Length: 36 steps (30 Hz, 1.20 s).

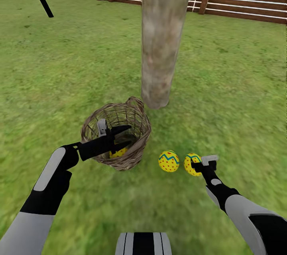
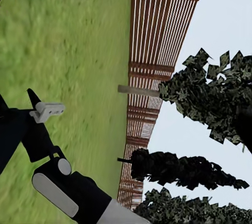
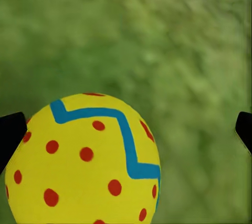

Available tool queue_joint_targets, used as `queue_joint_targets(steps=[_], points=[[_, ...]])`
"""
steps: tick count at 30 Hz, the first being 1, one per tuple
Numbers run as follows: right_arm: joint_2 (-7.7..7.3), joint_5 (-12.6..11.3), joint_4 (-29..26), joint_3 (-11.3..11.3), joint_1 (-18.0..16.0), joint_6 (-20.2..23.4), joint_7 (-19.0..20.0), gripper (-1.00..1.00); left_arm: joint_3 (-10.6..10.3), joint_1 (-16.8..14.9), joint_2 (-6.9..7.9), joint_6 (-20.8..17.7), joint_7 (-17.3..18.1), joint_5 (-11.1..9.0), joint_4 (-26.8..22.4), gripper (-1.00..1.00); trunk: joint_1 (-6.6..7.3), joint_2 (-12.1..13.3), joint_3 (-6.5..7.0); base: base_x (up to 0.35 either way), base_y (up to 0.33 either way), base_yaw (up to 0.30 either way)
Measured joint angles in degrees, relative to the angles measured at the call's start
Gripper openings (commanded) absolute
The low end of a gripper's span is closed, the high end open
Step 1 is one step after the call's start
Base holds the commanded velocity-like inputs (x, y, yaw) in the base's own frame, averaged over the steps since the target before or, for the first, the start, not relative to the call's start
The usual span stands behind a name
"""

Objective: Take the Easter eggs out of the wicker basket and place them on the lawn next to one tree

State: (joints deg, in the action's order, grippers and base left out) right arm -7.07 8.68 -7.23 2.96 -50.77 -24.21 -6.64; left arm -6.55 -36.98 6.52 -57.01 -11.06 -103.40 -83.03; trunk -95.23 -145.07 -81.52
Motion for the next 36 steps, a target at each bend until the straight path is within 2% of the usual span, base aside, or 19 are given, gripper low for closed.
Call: queue_joint_targets(steps=[4,7,9,12,13,14,16,19,21,24,28,36], points=[[-0.10,-0.09,-0.31,-0.19,0.00,0.70,0.27,1.00,-0.08,0.00,-0.05,0.00,-0.25,0.15,0.00,1.00,0.10,0.05,0.89,0.000,0.000,0.000],[-0.12,-0.08,-3.40,-0.29,-0.01,7.31,0.33,1.00,-0.09,0.00,-0.05,0.00,-0.26,0.16,0.00,1.00,0.18,0.09,1.55,0.000,0.000,0.000],[-0.13,-0.60,-10.31,-0.50,-0.02,17.01,0.31,1.00,-0.09,0.00,-0.05,0.00,-0.26,0.13,0.01,1.00,0.24,0.12,2.00,0.000,0.000,0.000],[-0.33,-6.15,-24.35,-0.84,0.02,35.84,0.15,1.00,-0.03,0.00,-0.05,0.00,-0.36,0.18,0.05,1.00,0.32,0.16,2.67,0.000,0.000,0.000],[-0.34,-6.86,-28.46,-0.86,0.04,40.84,0.14,1.00,-0.01,0.00,-0.05,0.00,-0.40,0.20,0.04,1.00,0.34,0.17,2.89,0.000,0.000,0.000],[-0.34,-7.27,-33.89,-0.95,0.18,47.67,0.15,1.00,-0.01,0.00,-0.05,0.00,-0.41,0.23,0.03,1.00,0.37,0.18,3.11,0.000,0.000,0.023],[-0.36,-8.32,-44.70,-2.47,0.35,60.41,0.09,1.00,0.01,0.01,-0.04,0.00,-0.43,0.24,0.00,1.00,0.42,0.21,3.56,0.000,0.000,0.176],[-0.36,-11.43,-50.69,-4.26,0.40,68.68,0.25,1.00,0.01,0.02,-0.04,0.00,-0.44,0.24,-0.02,1.00,0.49,0.25,4.22,0.000,0.000,0.257],[-0.37,-12.59,-52.04,-4.67,0.41,72.42,0.31,1.00,0.02,0.02,-0.10,0.00,-0.44,0.24,-0.02,1.00,0.54,0.28,4.66,0.000,0.000,0.280],[-0.28,-13.03,-53.64,-4.87,0.41,74.30,0.37,1.00,0.02,0.02,-0.10,0.00,-0.44,0.24,-0.02,1.00,0.62,0.32,5.32,0.000,0.000,0.285],[0.02,-13.33,-56.25,-4.71,0.61,74.98,0.34,1.00,0.09,0.02,0.12,0.00,-0.44,0.25,-0.02,1.00,0.72,0.38,6.21,0.000,0.000,0.287],[-0.01,-13.17,-56.79,-4.66,1.72,74.99,0.32,1.00,0.19,0.02,0.31,0.00,-0.44,0.25,-0.02,1.00,0.93,0.48,7.98,0.000,0.000,0.287]])
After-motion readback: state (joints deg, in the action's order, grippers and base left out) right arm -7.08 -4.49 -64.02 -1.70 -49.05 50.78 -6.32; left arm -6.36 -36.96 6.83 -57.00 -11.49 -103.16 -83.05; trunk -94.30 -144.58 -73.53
